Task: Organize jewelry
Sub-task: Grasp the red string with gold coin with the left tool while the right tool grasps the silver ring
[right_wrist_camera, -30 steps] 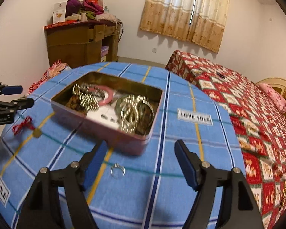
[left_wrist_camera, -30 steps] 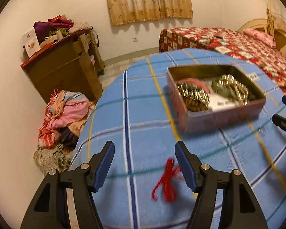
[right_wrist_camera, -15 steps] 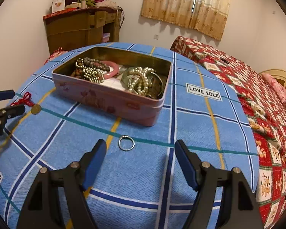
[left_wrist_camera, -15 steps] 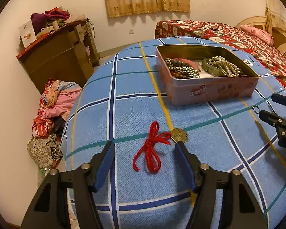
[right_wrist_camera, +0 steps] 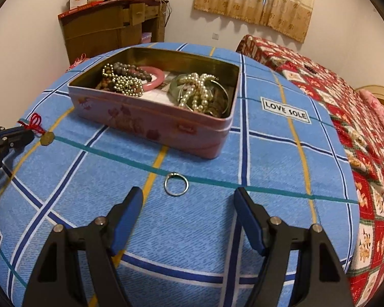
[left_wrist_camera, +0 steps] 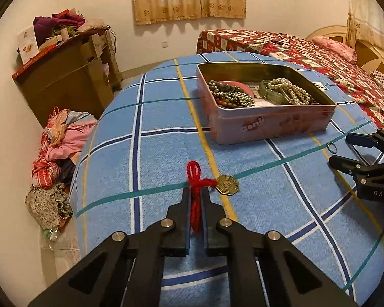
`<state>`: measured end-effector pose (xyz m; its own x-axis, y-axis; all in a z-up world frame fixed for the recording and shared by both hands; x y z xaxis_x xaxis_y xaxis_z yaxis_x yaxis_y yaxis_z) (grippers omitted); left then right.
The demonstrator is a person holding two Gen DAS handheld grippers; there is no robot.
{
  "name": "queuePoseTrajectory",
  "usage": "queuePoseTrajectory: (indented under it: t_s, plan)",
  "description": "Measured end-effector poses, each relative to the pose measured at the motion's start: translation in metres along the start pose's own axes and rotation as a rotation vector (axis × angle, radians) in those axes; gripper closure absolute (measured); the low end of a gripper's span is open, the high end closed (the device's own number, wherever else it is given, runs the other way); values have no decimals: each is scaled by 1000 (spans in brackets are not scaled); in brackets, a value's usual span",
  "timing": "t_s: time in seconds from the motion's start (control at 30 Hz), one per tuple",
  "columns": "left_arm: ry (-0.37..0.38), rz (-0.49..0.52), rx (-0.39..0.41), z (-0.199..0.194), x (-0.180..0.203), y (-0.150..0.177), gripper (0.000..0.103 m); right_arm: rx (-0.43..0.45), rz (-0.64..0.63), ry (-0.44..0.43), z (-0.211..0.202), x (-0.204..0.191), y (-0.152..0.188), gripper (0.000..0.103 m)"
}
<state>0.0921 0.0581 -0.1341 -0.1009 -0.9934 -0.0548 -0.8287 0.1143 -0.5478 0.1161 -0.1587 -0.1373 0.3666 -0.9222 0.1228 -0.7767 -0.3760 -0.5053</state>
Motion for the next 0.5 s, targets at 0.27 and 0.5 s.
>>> queuePoseTrajectory:
  t_s: [0.27, 0.5]
  plan:
    - [3, -8, 9, -1, -3, -3, 98, -19, 34, -58, 4, 2, -7, 49]
    - [11, -6, 24, -7, -3, -6, 98, 8, -4, -64, 0, -7, -5, 81]
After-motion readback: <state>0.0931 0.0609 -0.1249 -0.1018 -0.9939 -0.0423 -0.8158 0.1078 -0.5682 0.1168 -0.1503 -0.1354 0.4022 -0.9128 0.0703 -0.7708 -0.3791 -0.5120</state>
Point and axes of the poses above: each gripper's, at about its wrist camera, not at the fingertips, and z roughly the way its jaws point, x to its right, y to its underside, the point moved 5 cm from there along z, roughly the way its jaws point, and after that the axes turned 8 degrees about -x, right-handed, at the moved point
